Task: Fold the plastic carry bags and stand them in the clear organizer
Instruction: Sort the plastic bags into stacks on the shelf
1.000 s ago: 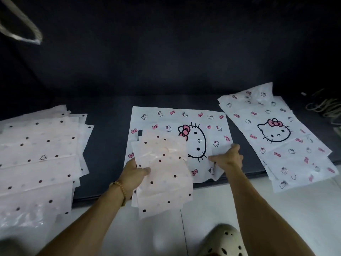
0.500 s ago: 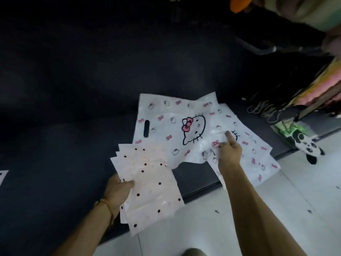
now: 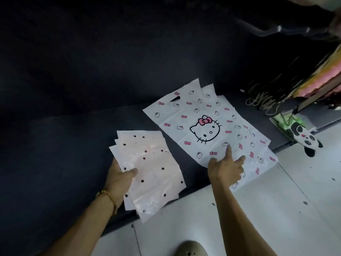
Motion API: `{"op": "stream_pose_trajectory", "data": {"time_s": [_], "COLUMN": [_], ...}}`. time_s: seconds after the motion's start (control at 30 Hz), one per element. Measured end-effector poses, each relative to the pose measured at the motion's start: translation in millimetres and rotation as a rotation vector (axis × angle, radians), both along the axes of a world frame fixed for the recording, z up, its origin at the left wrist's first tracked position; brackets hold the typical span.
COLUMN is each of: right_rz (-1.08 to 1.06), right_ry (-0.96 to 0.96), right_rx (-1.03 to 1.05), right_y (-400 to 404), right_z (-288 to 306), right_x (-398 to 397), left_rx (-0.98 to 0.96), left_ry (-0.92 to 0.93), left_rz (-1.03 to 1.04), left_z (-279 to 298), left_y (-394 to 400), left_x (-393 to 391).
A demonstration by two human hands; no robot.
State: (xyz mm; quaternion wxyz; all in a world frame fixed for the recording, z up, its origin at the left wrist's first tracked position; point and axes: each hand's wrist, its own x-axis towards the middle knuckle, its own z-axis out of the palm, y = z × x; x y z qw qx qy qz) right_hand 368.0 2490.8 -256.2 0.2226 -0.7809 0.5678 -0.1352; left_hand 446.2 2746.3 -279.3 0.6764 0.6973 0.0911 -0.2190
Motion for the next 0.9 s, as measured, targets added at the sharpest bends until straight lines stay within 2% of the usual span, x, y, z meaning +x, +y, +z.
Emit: {"op": "stream_pose_trajectory", "data": {"time_s": [0.07, 0.17, 0.23, 0.3, 0.43, 0.6, 0.67, 0.73, 0.8, 0.9], "right_rz": [0.181, 0.694, 1.075, 1.293, 1.328, 1.261, 1.21, 1.29, 1.443, 1.552], "right_ry": [-0.005, -0.068, -0.026, 0.072, 0.234, 0.343, 0.284, 0.164, 0.099, 0.126], "right_rx": [-0.111, -0.095, -0.148, -0.143, -0.122, -0.148, -0.241, -0.25, -0.16, 0.041], "right_y": [40, 121, 171, 201, 209, 222, 247, 287, 339, 419], "right_z": [1, -8, -19, -32, -51, -35, -24, -17, -14, -17], "right_x": [3, 14, 16, 15, 7, 14, 17, 19, 20, 16], "left_rx": [0.004, 0.071, 0.126, 0.155, 0.233, 0.311, 0.368, 0.44, 0.563, 0.759], "left_ry": [-0.011, -0.005, 0.002, -0.006, -0.044, 0.023, -0.008, -0.074, -0.134, -0.117], "left_rz": [0.047, 0.075, 0.064, 0.052, -0.037, -0.077, -0.063, 0.012, 0.117, 0.288], "left_z": [4, 4, 3, 2, 6, 19, 24, 29, 32, 31], "left_y": [17, 56, 80, 95, 101, 145, 185, 230, 277, 349], "left_x": [0, -3, -6, -5, 0, -16, -26, -34, -43, -53]}}
